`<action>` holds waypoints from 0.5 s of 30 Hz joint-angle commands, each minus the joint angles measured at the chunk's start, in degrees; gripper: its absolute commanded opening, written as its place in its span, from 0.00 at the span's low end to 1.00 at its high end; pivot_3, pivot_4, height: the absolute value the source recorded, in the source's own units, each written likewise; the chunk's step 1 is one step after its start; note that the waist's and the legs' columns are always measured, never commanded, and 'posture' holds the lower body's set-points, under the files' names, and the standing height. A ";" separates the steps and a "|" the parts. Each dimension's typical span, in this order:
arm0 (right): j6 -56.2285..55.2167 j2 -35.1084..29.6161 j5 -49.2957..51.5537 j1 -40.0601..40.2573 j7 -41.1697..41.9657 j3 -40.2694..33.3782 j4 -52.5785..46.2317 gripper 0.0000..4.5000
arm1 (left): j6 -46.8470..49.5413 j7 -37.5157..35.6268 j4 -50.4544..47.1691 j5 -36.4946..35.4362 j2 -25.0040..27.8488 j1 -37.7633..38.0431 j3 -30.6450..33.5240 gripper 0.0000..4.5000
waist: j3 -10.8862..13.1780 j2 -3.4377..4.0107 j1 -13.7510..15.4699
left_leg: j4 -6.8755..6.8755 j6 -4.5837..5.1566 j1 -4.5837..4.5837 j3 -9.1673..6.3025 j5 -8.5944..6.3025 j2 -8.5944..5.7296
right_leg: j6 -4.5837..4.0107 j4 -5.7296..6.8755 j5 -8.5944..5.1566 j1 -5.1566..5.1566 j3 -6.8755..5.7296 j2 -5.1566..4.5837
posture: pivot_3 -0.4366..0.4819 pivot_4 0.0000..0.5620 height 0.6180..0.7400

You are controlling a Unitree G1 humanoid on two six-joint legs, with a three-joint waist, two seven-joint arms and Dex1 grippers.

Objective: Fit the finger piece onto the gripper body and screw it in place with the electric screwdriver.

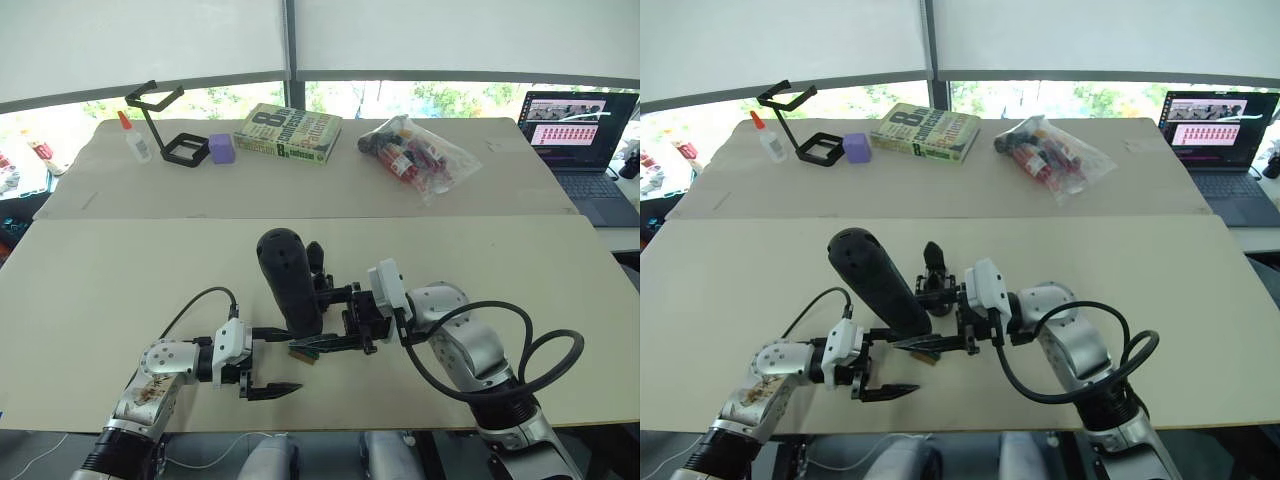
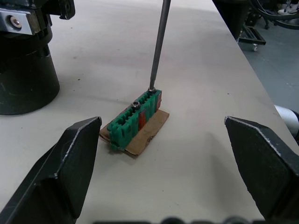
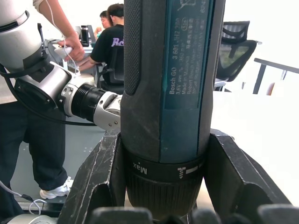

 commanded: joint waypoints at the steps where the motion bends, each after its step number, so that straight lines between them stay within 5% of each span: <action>1: -0.96 0.18 0.69 -0.46 -0.23 -0.54 -0.55 0.43 | -0.11 0.03 -1.44 -0.48 0.31 0.31 0.04 1.00 | 0.00 0.00 0.00 | 0.00 0.00 0.00 0.00 0.00 0.00 | 0.00 0.00 0.00 0.00 0.00 0.00 | 0.48 0.27 1.00; 15: 0.73 -0.17 2.32 0.10 0.89 -0.10 -1.86 0.43 | -0.14 0.31 -1.48 -0.37 0.25 0.39 0.03 1.00 | 0.00 0.00 0.02 | 0.00 0.00 -0.01 0.00 0.00 0.00 | 0.00 0.00 0.00 -0.02 0.00 0.00 | 0.48 0.27 1.00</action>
